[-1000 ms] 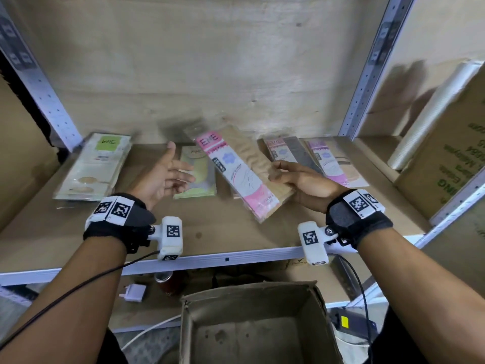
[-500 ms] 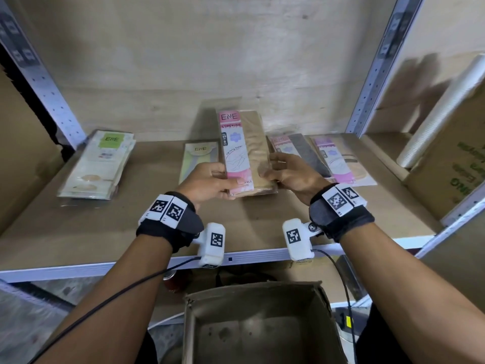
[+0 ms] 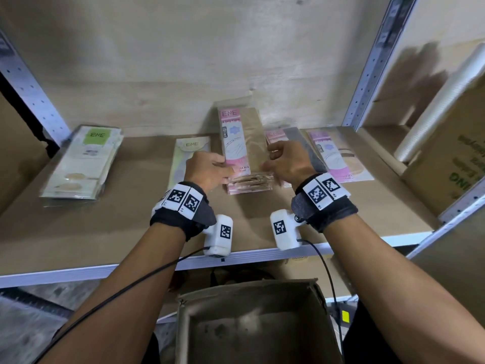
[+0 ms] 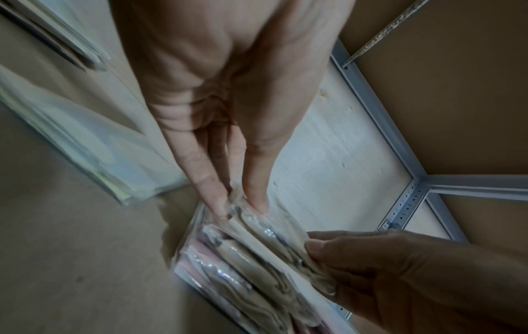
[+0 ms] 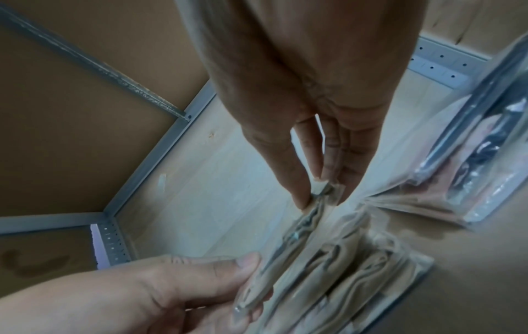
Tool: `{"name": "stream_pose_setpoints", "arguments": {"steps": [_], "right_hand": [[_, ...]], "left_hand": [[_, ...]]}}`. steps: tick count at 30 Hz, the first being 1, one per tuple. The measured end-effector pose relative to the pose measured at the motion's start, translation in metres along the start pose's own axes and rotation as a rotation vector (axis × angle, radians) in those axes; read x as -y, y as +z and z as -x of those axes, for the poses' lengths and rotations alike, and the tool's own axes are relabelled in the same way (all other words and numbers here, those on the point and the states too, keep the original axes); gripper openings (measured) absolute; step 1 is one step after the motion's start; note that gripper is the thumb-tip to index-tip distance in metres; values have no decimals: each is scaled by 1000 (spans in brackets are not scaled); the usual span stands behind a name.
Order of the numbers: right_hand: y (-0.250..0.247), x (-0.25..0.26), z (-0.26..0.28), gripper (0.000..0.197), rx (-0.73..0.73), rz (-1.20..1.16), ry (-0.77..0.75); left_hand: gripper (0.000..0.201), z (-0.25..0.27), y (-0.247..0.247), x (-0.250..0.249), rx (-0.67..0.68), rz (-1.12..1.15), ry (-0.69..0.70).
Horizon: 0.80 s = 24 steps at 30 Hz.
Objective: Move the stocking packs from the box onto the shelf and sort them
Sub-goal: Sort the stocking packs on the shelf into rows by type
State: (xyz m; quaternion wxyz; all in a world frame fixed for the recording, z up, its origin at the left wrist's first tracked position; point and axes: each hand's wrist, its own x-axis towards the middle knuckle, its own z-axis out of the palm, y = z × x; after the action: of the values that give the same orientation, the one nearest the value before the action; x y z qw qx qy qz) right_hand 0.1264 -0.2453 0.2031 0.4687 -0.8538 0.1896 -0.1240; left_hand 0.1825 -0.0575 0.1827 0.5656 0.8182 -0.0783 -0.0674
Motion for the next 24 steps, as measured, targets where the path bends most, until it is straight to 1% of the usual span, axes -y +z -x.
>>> {"name": "stream_pose_setpoints", "arguments": {"steps": [5,7,9,13,16,21,24], "right_hand": [[2,-1,0,54,-7,134,-22],[2,-1,0,53,7,170,-16],[2,-2,1,52,26,199,-18],[2,-2,3,49,49,235,-29],[1,-1,4,49,56,252,-35],[0,1,7,41,59,311,-47],[-3,6,9,46,52,311,-45]], "left_hand": [[23,-1,4,-4,-7,-107,-11],[32,-2,5,-5,-9,-134,-20],[36,-1,5,-7,-1,-168,-34],[39,2,6,-9,7,-190,-66],[41,3,7,-10,4,-166,-73],[41,5,7,-11,7,-167,-75],[35,5,5,-12,1,-195,-64]]}}
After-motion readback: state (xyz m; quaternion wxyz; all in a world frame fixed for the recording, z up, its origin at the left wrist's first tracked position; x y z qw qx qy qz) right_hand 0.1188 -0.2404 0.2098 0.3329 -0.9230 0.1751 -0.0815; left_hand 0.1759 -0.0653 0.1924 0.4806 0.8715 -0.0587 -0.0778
